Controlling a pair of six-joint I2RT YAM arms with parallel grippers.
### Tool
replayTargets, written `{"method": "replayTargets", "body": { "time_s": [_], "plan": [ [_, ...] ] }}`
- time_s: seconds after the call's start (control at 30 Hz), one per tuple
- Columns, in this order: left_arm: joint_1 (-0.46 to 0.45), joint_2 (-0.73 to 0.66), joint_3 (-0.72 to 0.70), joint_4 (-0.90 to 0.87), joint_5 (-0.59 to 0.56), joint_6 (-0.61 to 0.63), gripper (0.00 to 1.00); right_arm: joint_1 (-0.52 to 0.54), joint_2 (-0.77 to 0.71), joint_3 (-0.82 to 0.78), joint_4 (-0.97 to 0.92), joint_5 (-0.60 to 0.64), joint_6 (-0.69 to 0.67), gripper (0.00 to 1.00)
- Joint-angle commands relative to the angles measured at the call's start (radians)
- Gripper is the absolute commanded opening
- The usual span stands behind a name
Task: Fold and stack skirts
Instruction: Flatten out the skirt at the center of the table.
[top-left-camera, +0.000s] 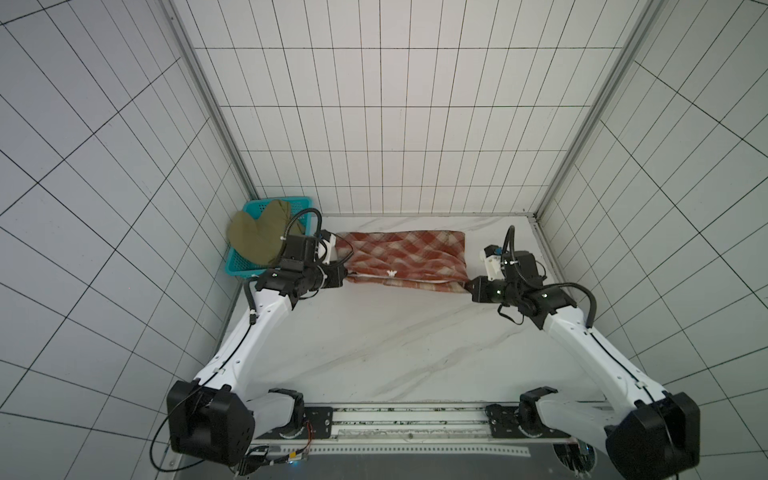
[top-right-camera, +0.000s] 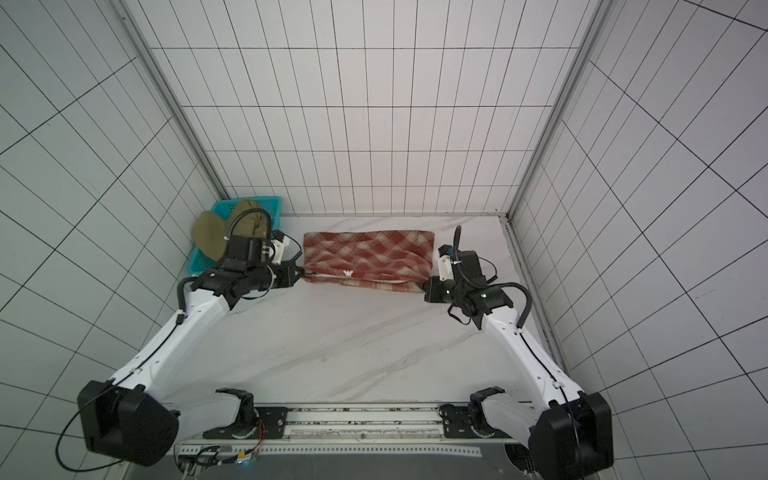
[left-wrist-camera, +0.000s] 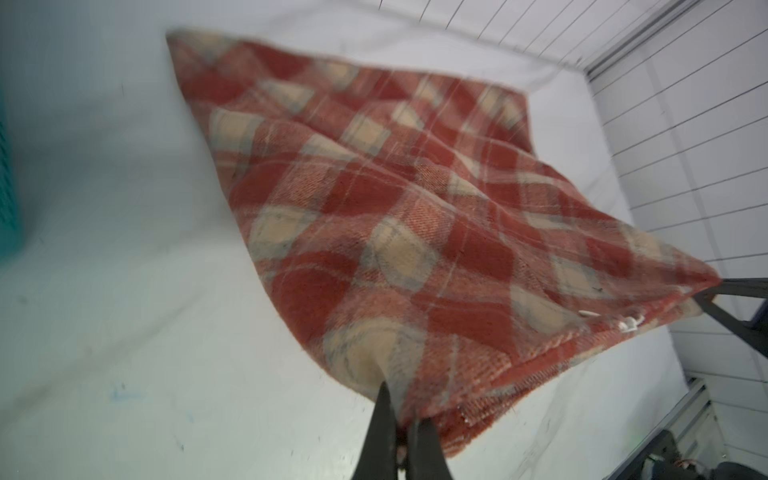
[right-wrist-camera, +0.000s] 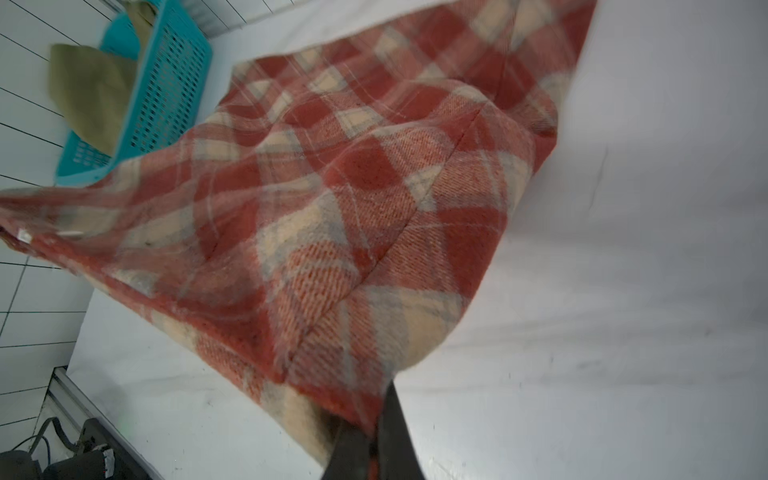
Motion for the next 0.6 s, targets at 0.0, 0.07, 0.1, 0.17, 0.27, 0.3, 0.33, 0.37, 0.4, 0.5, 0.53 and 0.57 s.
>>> {"method": "replayTargets", "body": {
  "time_s": [0.0,0.07,0.1,0.17,0.27,0.3,0.33,0.37,0.4,0.5,0.53,0.57],
  "plan": [
    [-0.012,-0.061,-0.107,-0.001,-0.162,-0.047,0.0,0.007,-0.149,-0.132,0.08,0.163,0.126,0.28],
    [-0.029,-0.082,-0.142,-0.039,-0.137,-0.069,0.28,0.021,-0.198,-0.13,0.056,0.19,0.137,0.44],
    [-0.037,-0.101,-0.157,-0.049,-0.12,-0.078,0.34,0.023,-0.216,-0.124,0.046,0.186,0.135,0.51],
    [-0.047,-0.144,-0.172,-0.051,-0.073,-0.09,0.5,0.027,-0.215,-0.103,0.021,0.17,0.126,0.56],
    [-0.051,-0.189,-0.162,-0.06,-0.002,-0.108,0.58,0.033,-0.178,-0.084,0.0,0.144,0.114,0.57],
    [-0.052,-0.197,-0.155,-0.065,0.009,-0.108,0.59,0.038,-0.167,-0.081,0.001,0.145,0.113,0.57],
    [-0.053,-0.201,-0.143,-0.071,0.012,-0.106,0.59,0.04,-0.16,-0.078,0.01,0.144,0.114,0.57],
    [-0.053,-0.201,-0.137,-0.074,0.018,-0.098,0.59,0.042,-0.156,-0.078,0.016,0.145,0.117,0.57],
    [-0.052,-0.2,-0.134,-0.073,0.011,-0.091,0.59,0.044,-0.155,-0.079,0.024,0.142,0.12,0.57],
    [-0.053,-0.176,-0.125,-0.085,0.0,-0.073,0.57,0.046,-0.149,-0.078,0.014,0.111,0.119,0.6],
    [-0.053,-0.168,-0.125,-0.089,0.005,-0.069,0.55,0.045,-0.142,-0.075,0.002,0.089,0.117,0.61],
    [-0.053,-0.163,-0.127,-0.092,0.014,-0.068,0.55,0.048,-0.14,-0.073,-0.014,0.08,0.119,0.61]
  ]
}}
